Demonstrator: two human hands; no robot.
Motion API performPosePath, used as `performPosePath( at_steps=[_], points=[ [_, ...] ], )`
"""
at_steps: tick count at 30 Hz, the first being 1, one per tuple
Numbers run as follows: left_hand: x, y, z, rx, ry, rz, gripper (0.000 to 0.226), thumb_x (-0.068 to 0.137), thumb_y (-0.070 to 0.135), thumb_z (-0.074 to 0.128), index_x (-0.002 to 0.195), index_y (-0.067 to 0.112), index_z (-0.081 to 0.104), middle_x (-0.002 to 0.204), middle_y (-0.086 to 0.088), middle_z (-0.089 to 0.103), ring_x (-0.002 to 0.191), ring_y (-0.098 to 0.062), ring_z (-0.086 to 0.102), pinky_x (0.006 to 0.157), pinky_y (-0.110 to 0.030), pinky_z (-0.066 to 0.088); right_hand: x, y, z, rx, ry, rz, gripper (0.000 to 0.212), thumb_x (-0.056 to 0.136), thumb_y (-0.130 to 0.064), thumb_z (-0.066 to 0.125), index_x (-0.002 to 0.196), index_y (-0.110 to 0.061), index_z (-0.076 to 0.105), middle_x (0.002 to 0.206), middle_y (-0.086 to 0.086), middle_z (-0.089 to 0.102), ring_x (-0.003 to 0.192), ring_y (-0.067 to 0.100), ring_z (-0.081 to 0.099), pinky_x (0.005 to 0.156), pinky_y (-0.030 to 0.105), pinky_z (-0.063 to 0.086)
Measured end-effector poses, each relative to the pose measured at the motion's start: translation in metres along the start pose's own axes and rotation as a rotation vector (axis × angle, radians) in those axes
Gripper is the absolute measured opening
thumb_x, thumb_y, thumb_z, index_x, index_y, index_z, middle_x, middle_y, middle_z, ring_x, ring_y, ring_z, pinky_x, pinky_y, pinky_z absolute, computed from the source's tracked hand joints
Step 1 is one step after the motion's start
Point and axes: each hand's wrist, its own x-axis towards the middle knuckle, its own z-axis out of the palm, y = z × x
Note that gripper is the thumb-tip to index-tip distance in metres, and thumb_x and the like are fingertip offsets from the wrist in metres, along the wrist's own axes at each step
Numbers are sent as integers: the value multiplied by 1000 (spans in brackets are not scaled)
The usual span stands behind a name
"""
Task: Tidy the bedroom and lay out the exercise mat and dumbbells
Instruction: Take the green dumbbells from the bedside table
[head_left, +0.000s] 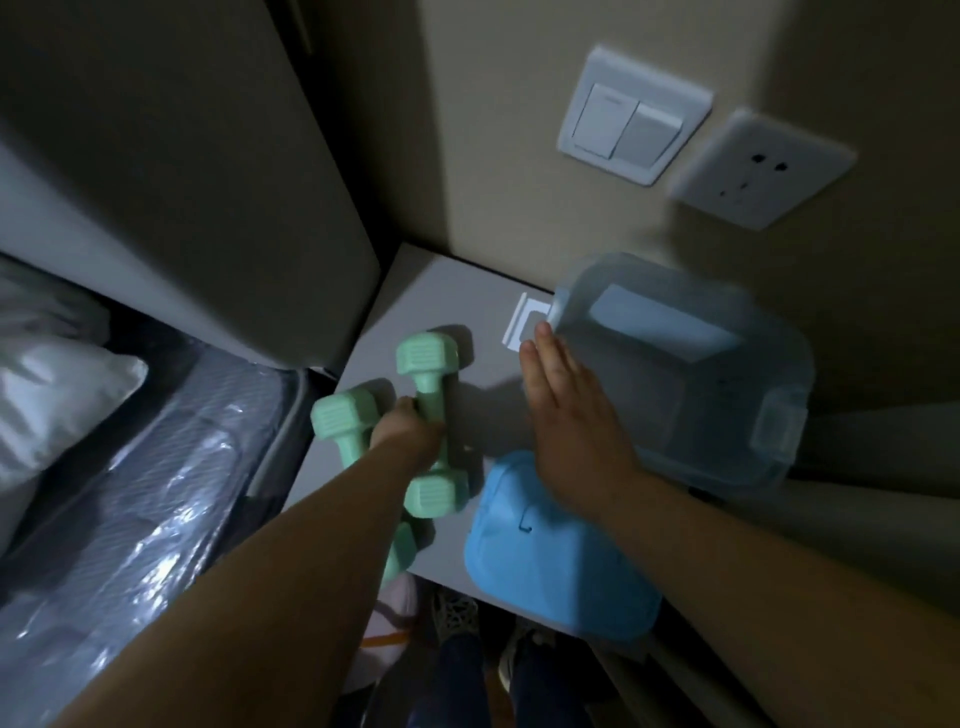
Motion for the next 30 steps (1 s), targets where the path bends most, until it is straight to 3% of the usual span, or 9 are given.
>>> performPosePath(
  at_steps=[5,9,12,18,21,23,27,30],
  points=[
    [-51,9,-7,91,-28,43,69,87,32,59,145,18,25,130,-15,54,111,-33,56,92,-38,46,-10,-7,-16,-31,-53,80,80,84,-6,44,151,-14,1,159,6,-10,147,24,-7,117,44,4],
    [-100,23,-2,137,-15,166,72,88,36,56,148,23,17,132,-14,50,110,-31,56,77,-29,42,-50,-11,-30,20,-32,148,80,83,-7,50,151,-18,9,159,11,1,145,28,5,116,42,12],
    [-131,29,19,189,-51,257,70,91,33,55,149,25,15,144,-12,38,122,-31,49,93,-36,43,-95,-1,-23,25,-18,245,72,84,-10,50,148,-20,19,155,11,12,139,29,17,112,39,21],
    [-135,6,94,315,-100,266,74,91,35,56,149,21,14,149,-15,25,131,-33,37,106,-37,34,-159,34,50,-8,-85,342,69,85,-12,47,149,-12,21,157,21,-6,140,37,17,113,40,20],
    [-118,-13,121,271,-45,159,78,86,36,62,148,21,17,148,-17,25,132,-37,34,108,-41,33,-174,47,95,41,-161,447,71,90,-21,46,151,-13,10,155,24,-11,143,37,6,117,38,8],
    [-107,-24,134,199,-4,121,78,83,35,65,146,23,20,146,-16,28,129,-37,36,106,-41,34,-179,59,122,83,-233,552,74,93,-31,44,151,-15,0,155,24,-15,143,38,4,117,39,7],
    [-97,-31,148,132,44,109,83,79,34,69,145,23,20,143,-14,33,127,-36,38,105,-44,37,-177,70,144,397,-338,780,88,91,-37,53,150,-26,-12,155,21,-17,140,42,19,113,38,22],
    [-99,-26,145,87,47,70,89,78,34,70,147,19,15,138,-19,37,124,-39,42,103,-43,38,-171,71,140,539,-308,863,93,89,-37,57,148,-34,-15,154,20,-2,133,39,33,109,36,29]
  ],
)
